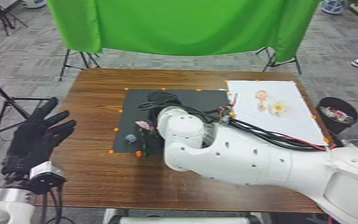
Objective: Arrange flowers
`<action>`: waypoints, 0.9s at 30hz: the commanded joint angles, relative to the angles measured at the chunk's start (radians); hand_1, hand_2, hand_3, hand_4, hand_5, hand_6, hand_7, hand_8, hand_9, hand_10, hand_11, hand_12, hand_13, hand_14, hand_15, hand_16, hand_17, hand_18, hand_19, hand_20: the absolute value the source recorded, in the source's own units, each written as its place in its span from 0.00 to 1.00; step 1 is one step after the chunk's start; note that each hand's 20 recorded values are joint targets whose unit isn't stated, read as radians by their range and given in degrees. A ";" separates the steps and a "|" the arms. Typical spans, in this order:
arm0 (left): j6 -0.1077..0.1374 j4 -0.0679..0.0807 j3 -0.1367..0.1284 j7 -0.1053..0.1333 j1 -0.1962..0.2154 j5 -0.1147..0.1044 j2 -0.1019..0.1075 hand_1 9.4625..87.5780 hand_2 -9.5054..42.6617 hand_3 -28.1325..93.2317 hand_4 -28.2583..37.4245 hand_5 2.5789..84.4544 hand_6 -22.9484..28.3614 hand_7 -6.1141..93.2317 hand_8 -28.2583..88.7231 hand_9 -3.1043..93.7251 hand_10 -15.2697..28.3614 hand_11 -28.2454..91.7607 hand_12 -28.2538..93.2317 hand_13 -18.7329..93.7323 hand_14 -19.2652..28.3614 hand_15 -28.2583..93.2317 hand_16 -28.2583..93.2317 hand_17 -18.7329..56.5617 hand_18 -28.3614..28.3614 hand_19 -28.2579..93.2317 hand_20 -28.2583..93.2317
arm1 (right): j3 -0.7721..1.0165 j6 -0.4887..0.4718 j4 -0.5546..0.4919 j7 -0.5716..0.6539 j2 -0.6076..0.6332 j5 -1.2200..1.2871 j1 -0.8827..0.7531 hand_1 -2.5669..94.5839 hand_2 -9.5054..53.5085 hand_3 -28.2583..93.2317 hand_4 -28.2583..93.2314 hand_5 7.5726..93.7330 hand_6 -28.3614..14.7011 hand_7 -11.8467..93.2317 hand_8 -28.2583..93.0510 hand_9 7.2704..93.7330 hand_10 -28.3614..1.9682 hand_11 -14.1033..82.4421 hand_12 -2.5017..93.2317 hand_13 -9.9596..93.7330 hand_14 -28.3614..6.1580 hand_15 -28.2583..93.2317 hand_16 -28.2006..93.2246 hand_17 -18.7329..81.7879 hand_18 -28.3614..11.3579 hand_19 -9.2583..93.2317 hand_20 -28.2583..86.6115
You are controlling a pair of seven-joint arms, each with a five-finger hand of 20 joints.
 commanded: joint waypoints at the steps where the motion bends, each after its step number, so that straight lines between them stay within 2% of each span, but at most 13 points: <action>1: -0.022 0.003 -0.001 -0.033 -0.007 0.024 -0.028 0.24 0.32 0.74 0.11 0.36 0.60 0.13 0.18 0.32 0.78 0.43 0.33 0.34 0.99 0.69 0.13 0.13 1.00 0.66 0.23 | -0.011 -0.015 -0.010 0.006 -0.013 -0.033 0.015 0.64 0.01 0.81 0.01 0.82 0.65 0.26 0.26 0.96 0.66 0.21 0.31 0.92 0.63 0.59 0.37 0.77 0.45 1.00 0.25; 2: -0.020 0.002 -0.001 -0.028 -0.003 0.019 -0.025 0.24 0.32 0.74 0.11 0.36 0.60 0.13 0.18 0.32 0.78 0.43 0.33 0.34 0.99 0.69 0.13 0.13 1.00 0.66 0.23 | -0.011 -0.027 -0.011 0.009 -0.014 -0.036 0.015 0.63 0.00 0.81 0.01 0.82 0.65 0.26 0.26 0.96 0.65 0.21 0.31 0.92 0.62 0.60 0.37 0.77 0.45 1.00 0.25; 6: -0.033 0.000 -0.007 -0.052 -0.009 0.038 -0.052 0.24 0.32 0.74 0.11 0.36 0.60 0.13 0.18 0.32 0.78 0.43 0.33 0.34 0.99 0.69 0.13 0.13 1.00 0.66 0.23 | 0.006 -0.064 -0.010 0.028 -0.016 -0.026 0.003 0.61 0.00 0.81 0.01 0.79 0.62 0.25 0.26 0.95 0.63 0.23 0.31 0.92 0.61 0.61 0.37 0.76 0.41 1.00 0.27; 15: -0.027 -0.003 -0.009 -0.052 0.001 0.034 -0.050 0.25 0.32 0.74 0.12 0.36 0.60 0.13 0.18 0.32 0.78 0.43 0.33 0.34 0.99 0.69 0.13 0.13 1.00 0.66 0.23 | 0.035 -0.127 -0.021 0.039 -0.012 -0.024 -0.014 0.54 0.00 0.84 0.03 0.71 0.58 0.25 0.22 0.89 0.52 0.31 0.26 0.89 0.58 0.63 0.36 0.75 0.41 1.00 0.26; 18: -0.033 -0.002 -0.009 -0.054 -0.002 0.035 -0.054 0.25 0.32 0.74 0.12 0.36 0.60 0.13 0.18 0.32 0.78 0.43 0.33 0.34 0.99 0.69 0.13 0.13 1.00 0.66 0.23 | 0.029 -0.116 -0.023 0.042 -0.011 -0.013 -0.005 0.51 0.00 0.84 0.03 0.69 0.58 0.25 0.16 0.87 0.49 0.34 0.23 0.89 0.57 0.64 0.35 0.75 0.41 1.00 0.26; 20: -0.035 -0.002 -0.011 -0.061 -0.001 0.040 -0.059 0.25 0.31 0.74 0.12 0.36 0.60 0.13 0.18 0.32 0.78 0.43 0.33 0.34 0.99 0.69 0.13 0.13 1.00 0.66 0.23 | 0.033 -0.121 -0.025 0.042 -0.013 -0.012 -0.004 0.49 0.00 0.85 0.03 0.68 0.58 0.25 0.15 0.87 0.48 0.36 0.21 0.89 0.57 0.64 0.35 0.75 0.40 1.00 0.26; 23: -0.032 -0.003 -0.010 -0.057 0.003 0.038 -0.057 0.25 0.32 0.74 0.12 0.36 0.60 0.13 0.18 0.32 0.78 0.43 0.33 0.34 0.99 0.70 0.13 0.13 1.00 0.67 0.23 | 0.038 -0.126 -0.031 0.044 -0.014 -0.009 -0.002 0.48 0.00 0.84 0.04 0.66 0.57 0.24 0.15 0.86 0.46 0.37 0.20 0.89 0.56 0.64 0.35 0.75 0.40 1.00 0.26; 27: -0.035 -0.004 -0.013 -0.066 0.002 0.043 -0.063 0.25 0.31 0.74 0.12 0.36 0.60 0.13 0.18 0.32 0.78 0.43 0.32 0.34 0.99 0.69 0.13 0.13 1.00 0.66 0.23 | 0.049 -0.140 -0.038 0.045 -0.013 -0.001 -0.002 0.46 0.00 0.84 0.04 0.65 0.55 0.23 0.15 0.86 0.43 0.37 0.19 0.89 0.54 0.64 0.35 0.75 0.39 1.00 0.26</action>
